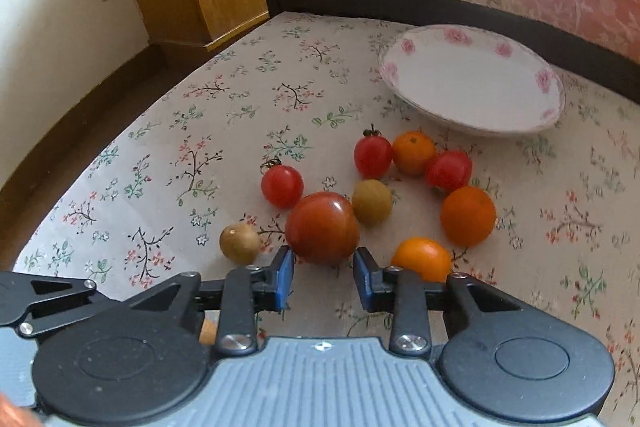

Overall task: Organize fruits
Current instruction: 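Close left tool on the brown fruit while right tool closes on the large red tomato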

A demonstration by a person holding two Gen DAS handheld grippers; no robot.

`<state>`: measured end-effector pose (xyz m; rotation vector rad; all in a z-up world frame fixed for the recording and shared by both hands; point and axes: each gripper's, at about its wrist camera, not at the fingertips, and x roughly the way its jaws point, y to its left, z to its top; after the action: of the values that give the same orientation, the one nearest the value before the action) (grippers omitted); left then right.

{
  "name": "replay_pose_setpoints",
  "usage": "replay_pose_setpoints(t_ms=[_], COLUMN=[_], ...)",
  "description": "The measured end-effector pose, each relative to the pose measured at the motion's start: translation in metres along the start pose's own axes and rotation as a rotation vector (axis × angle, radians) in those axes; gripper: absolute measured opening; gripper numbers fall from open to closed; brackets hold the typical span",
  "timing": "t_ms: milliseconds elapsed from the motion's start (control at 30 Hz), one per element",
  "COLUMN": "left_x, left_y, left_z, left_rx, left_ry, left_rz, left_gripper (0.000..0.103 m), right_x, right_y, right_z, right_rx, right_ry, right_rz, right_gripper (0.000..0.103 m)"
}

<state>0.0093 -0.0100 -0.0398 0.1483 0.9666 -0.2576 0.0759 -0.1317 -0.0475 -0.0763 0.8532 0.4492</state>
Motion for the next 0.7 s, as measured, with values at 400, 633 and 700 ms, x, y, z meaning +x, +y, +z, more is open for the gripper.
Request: replay_pose_setpoints(t_ms=[400, 633, 700], left_x=[-0.003, -0.007, -0.008], left_y=[0.002, 0.002, 0.002], left_z=[0.0, 0.002, 0.003], left_rx=[-0.014, -0.015, -0.017], left_ry=[-0.007, -0.022, -0.026], left_rz=[-0.01, -0.005, -0.002], left_gripper=[0.033, 0.033, 0.033], right_x=[0.009, 0.001, -0.002], right_y=[0.006, 0.005, 0.006], right_z=[0.003, 0.002, 0.002], right_rx=[-0.023, -0.022, -0.028], right_ry=[-0.001, -0.002, -0.007], right_rz=[0.009, -0.014, -0.02], right_gripper=[0.035, 0.034, 0.034])
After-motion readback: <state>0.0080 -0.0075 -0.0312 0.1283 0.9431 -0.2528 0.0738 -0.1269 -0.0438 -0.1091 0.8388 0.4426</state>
